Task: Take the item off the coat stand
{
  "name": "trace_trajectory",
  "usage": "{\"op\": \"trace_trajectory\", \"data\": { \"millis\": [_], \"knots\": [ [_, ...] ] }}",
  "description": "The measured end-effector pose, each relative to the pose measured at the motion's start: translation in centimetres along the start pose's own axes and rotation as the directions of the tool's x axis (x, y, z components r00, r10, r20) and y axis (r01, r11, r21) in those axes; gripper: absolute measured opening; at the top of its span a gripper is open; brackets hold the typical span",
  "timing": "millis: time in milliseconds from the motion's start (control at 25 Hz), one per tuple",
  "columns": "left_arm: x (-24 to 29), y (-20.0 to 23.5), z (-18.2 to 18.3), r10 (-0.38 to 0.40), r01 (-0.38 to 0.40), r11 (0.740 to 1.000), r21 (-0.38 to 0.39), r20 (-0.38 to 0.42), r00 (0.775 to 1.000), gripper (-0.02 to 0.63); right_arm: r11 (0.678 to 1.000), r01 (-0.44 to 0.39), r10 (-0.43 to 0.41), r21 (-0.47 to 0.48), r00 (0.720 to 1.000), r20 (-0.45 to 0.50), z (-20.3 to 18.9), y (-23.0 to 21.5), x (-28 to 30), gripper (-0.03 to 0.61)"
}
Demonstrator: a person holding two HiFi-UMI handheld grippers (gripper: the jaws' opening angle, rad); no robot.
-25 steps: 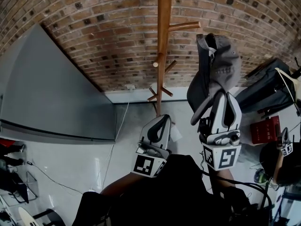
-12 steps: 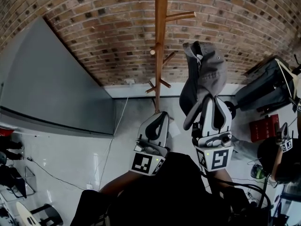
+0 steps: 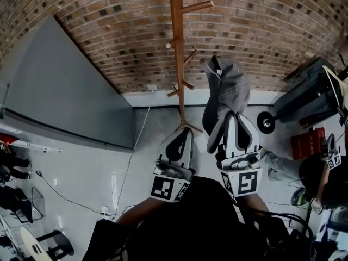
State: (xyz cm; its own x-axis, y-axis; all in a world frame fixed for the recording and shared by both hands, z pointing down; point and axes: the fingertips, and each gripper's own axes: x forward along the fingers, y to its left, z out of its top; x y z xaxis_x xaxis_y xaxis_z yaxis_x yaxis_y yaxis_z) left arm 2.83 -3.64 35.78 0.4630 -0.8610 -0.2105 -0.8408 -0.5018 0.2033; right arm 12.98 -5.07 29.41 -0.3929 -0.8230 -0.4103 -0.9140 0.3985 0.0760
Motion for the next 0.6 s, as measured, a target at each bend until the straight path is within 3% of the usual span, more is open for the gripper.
{"op": "trace_trajectory", "data": {
  "millis": [600],
  "knots": [
    [-5.2,-6.6,-0.7,0.038,-0.038,0.999,0.013,0.001,0.999,0.018,0.998,-0.046,0.049,0.047,0.998,-0.051,1.4,1.7,-8.7,0.020]
  ]
}}
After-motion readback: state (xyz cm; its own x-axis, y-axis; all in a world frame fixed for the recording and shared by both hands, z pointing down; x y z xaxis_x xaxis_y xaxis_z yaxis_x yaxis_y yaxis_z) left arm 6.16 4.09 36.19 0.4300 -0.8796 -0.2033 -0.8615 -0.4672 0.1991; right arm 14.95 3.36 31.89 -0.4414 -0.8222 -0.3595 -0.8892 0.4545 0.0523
